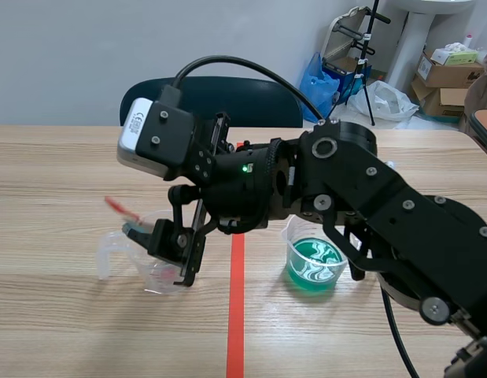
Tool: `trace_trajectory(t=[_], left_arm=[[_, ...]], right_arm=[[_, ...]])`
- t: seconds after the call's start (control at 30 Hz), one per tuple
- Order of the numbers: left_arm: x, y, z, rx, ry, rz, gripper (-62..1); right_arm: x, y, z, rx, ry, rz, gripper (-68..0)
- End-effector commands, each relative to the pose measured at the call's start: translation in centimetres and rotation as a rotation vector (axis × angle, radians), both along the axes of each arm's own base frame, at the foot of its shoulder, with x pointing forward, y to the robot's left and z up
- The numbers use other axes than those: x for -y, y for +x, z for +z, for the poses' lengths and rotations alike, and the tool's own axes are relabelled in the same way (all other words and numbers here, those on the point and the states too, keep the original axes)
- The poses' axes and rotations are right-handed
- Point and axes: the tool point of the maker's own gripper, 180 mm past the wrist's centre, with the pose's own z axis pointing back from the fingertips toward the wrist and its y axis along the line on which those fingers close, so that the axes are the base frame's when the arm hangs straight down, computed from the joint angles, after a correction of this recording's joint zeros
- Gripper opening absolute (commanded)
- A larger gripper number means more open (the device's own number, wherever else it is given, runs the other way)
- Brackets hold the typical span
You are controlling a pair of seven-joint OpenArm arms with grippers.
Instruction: Do the redox reaction experiment
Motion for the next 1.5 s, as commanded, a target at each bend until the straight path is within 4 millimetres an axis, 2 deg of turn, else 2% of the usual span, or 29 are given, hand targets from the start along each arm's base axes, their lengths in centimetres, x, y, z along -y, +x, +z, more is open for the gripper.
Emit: trace_trajectory(t=[0.0,0.1,0.17,1.47], left_arm=[[0.10,0.28,0.78,0.038,-0.018,-0.005,1.4],[0.10,0.28,0.78,0.038,-0.018,-0.005,1.4],[0.10,0.28,0.78,0.038,-0.018,-0.005,1.4],[0.10,0.28,0.78,0.038,-0.018,-0.005,1.4]], right_arm=[[-0.38,0.02,1.34,0.018,0.041,0.017,-13.2],[-0.38,0.01,1.31,0.016,0.040,0.016,-3.6],[-0.38,-0.03,1.27,0.015,0.040,0.016,0.4],[-0.39,-0.04,1.27,0.015,0.041,0.016,0.4]])
